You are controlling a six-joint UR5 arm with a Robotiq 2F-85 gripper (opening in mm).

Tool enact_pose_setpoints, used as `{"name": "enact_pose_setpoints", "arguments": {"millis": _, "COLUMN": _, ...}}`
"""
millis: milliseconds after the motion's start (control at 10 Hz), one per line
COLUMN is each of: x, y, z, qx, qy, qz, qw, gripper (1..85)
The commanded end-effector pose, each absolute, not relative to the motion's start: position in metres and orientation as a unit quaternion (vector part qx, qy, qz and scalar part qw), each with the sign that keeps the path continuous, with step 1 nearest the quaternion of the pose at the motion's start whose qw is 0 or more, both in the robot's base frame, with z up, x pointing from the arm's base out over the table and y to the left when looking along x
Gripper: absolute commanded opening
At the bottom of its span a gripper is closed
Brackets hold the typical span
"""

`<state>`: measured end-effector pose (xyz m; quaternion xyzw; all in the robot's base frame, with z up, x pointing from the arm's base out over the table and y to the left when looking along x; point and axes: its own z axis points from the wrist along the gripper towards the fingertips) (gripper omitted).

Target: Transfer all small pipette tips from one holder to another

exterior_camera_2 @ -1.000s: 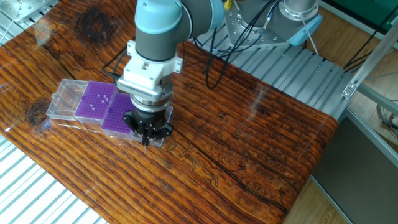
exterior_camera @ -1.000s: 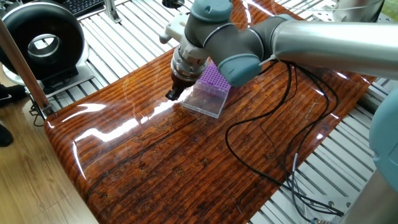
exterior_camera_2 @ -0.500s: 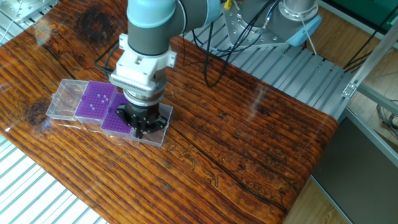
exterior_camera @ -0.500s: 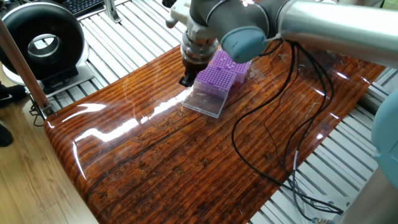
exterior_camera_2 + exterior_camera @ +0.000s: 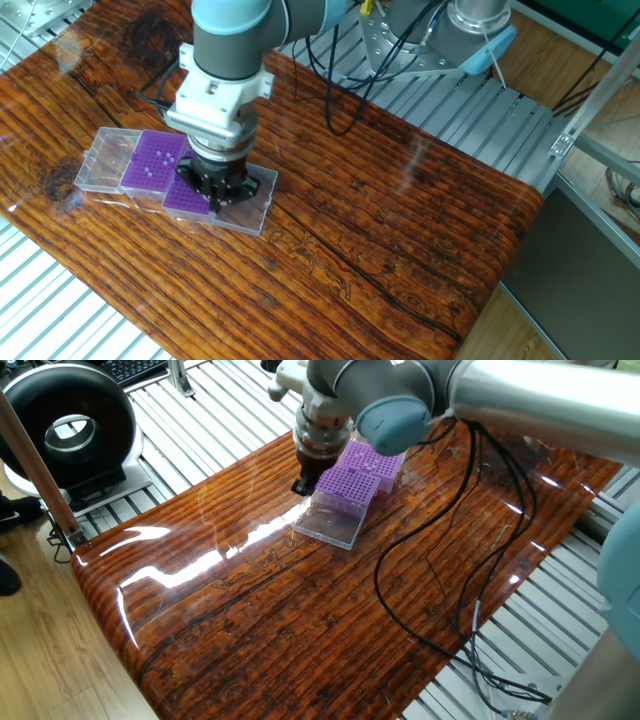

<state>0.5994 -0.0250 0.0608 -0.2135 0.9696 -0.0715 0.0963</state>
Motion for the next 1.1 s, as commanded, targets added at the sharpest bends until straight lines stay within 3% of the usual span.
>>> {"name": "enact_pose_setpoints", "arguments": {"millis": 0, "x": 0.596, "y": -0.047, "z": 0.069, "qx": -0.225, "qy": 0.967, "qz": -0.089, "qw": 0.080, "gripper": 1.0}}
{"name": "enact_pose_setpoints", "arguments": {"millis": 1000, "x": 0.593, "y": -0.112, "z": 0.069, "qx": -0.249, "qy": 0.960, "qz": -0.120, "qw": 0.043, "gripper": 1.0}}
